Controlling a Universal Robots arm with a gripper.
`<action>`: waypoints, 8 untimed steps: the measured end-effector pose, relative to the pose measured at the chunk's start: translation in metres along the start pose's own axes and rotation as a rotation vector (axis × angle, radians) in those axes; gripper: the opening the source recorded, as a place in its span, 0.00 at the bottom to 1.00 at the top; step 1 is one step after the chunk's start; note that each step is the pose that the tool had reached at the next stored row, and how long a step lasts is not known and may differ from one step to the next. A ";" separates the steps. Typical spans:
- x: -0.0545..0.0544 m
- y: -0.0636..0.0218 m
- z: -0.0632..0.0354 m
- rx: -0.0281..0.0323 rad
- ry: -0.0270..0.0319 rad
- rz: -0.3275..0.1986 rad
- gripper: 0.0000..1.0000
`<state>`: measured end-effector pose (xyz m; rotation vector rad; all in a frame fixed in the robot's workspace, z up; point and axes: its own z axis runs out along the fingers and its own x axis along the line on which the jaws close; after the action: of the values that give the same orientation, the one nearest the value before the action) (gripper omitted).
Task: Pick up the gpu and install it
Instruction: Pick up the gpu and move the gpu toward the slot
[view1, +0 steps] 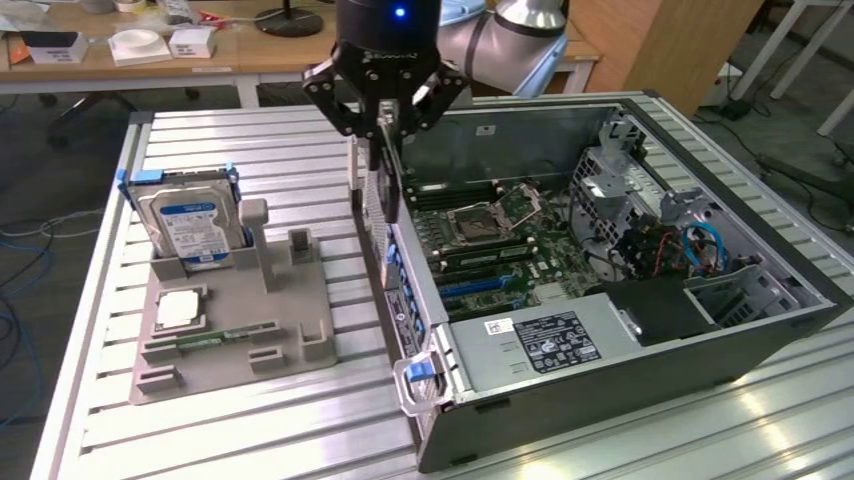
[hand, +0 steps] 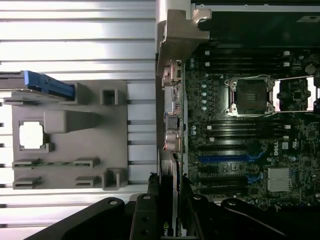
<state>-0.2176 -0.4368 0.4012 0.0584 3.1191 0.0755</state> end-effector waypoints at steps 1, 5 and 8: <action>-0.004 0.0002 0.0001 -0.0001 0.0000 0.000 0.27; -0.019 0.0007 0.0005 -0.0001 -0.0001 0.000 0.27; -0.031 0.0011 0.0007 0.0000 0.0000 0.000 0.27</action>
<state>-0.1869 -0.4368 0.4012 0.0586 3.1190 0.0755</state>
